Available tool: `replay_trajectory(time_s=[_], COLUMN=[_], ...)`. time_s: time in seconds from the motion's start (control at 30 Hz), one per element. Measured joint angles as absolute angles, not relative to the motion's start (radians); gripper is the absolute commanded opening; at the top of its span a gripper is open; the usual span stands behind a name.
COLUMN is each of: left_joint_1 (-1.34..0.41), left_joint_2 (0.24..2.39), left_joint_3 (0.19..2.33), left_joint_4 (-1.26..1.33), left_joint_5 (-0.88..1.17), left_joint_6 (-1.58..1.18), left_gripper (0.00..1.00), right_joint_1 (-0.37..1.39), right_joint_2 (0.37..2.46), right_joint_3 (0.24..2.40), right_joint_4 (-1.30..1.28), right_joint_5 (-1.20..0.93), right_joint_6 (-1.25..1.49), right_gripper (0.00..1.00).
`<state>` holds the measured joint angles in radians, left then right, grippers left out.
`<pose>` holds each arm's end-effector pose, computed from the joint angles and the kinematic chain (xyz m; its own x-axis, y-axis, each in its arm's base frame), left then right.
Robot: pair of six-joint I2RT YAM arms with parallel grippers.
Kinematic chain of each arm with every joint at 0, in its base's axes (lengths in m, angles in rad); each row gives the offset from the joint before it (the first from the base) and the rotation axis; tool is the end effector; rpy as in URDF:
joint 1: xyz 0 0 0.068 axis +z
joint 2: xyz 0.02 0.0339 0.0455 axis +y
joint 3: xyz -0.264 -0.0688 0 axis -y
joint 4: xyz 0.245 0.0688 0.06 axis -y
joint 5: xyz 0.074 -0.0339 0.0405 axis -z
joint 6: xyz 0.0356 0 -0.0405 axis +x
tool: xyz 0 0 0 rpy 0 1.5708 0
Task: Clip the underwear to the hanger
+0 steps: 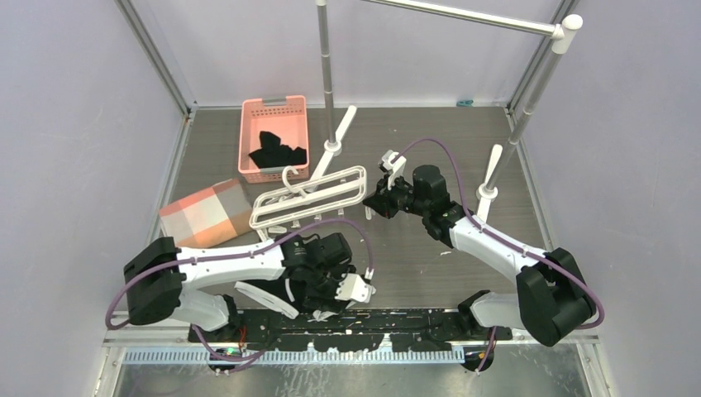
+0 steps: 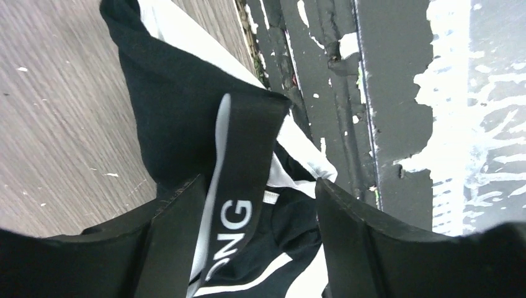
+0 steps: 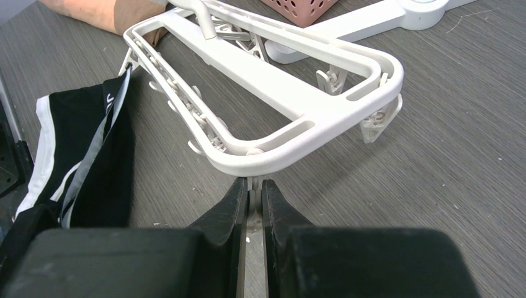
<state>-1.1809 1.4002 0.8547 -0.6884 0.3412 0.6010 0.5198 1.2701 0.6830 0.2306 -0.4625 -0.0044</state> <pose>0.0845 -0.2370 0.1963 0.2208 0.8647 -0.4512 0.9564 -0.2826 -0.0735 0.2336 0.1520 0.2429 -0.2993 -0.1759 -0.9378 -0.8088 0.5683 0.1516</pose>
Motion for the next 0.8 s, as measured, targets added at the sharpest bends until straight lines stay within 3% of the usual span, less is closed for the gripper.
replay_trajectory(time_s=[0.23, 0.43, 0.8], left_joint_1=[-1.180, -1.158, -1.058], left_joint_2=[1.241, 1.111, 1.239], left_joint_3=[0.854, 0.821, 0.820], left_joint_4=[-0.644, -0.566, -0.648], left_joint_5=[0.336, 0.335, 0.389], left_joint_6=[0.596, 0.596, 0.643], left_gripper=[0.72, 0.66, 0.67], right_joint_1=[0.520, 0.520, 0.520], right_joint_2=[1.270, 1.270, 1.270], right_joint_3=[0.683, 0.685, 0.694], right_joint_4=[0.231, 0.230, 0.228], right_joint_5=[-0.466, -0.469, -0.476], right_joint_6=[-0.004, -0.004, -0.002], right_gripper=[0.01, 0.01, 0.01])
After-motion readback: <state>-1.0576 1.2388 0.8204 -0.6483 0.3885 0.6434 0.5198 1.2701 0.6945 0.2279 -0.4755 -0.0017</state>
